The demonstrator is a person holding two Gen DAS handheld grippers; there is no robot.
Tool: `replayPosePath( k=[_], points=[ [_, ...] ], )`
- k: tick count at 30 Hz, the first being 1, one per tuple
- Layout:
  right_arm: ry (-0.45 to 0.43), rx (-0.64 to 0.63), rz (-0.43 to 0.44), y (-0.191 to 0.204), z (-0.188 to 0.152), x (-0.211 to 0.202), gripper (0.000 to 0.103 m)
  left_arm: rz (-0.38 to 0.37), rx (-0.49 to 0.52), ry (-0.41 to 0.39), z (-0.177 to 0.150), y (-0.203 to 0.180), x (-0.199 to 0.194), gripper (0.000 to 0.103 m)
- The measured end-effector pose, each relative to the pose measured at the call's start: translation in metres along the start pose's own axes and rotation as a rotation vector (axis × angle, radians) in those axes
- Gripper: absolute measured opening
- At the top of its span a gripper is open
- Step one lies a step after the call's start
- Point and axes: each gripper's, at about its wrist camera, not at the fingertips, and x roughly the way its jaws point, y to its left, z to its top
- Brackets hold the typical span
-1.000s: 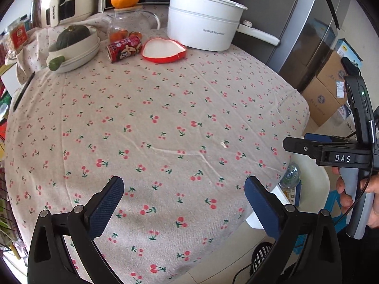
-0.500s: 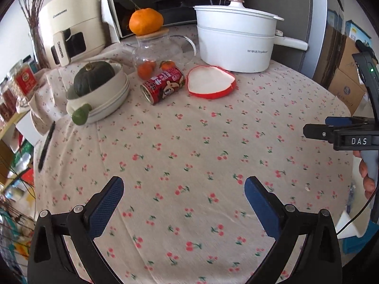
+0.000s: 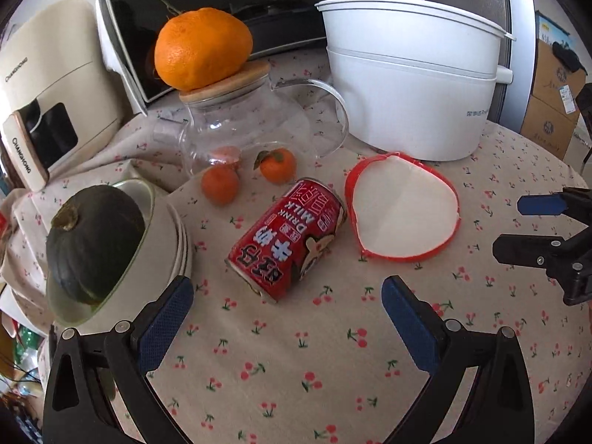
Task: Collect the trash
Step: 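Grasp the red milk drink can with the left tool while the right tool grasps the red-rimmed lid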
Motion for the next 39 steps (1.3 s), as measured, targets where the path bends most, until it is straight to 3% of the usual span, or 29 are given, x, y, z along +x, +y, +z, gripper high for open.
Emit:
replayPosePath(
  k=[6, 12, 14, 16, 17, 19, 25, 33, 39],
  points=[
    [-0.038, 0.053, -0.009, 0.001, 0.024, 0.022, 0.093, -0.057, 0.033, -0.003, 0.014, 0.007, 0.030, 0.099],
    [-0.026, 0.056, -0.073, 0.008, 0.034, 0.048, 0.076, -0.109, 0.018, 0.031, 0.019, 0.010, 0.044, 0.081],
    [-0.027, 0.034, -0.098, 0.011, 0.035, 0.049, 0.068, -0.114, 0.008, 0.049, 0.018, 0.010, 0.046, 0.067],
    [-0.023, 0.016, -0.115, 0.011, 0.034, 0.048, 0.053, -0.128, -0.006, 0.066, 0.014, 0.008, 0.044, 0.061],
    [-0.019, 0.006, -0.117, 0.011, 0.033, 0.047, 0.050, -0.123, -0.007, 0.070, 0.012, 0.007, 0.043, 0.059],
    [-0.006, -0.005, -0.110, 0.009, 0.031, 0.043, 0.032, -0.125, -0.005, 0.082, 0.010, 0.002, 0.038, 0.059],
    [0.045, -0.031, -0.108, 0.002, 0.015, 0.025, 0.007, -0.121, -0.057, 0.117, -0.009, -0.014, 0.010, 0.059],
    [0.106, -0.033, -0.098, -0.017, -0.033, -0.020, 0.006, -0.150, -0.120, 0.128, -0.056, -0.055, -0.058, 0.059],
    [0.138, -0.025, -0.115, -0.033, -0.068, -0.053, 0.006, -0.188, -0.249, 0.105, -0.089, -0.083, -0.115, 0.059]
  ],
)
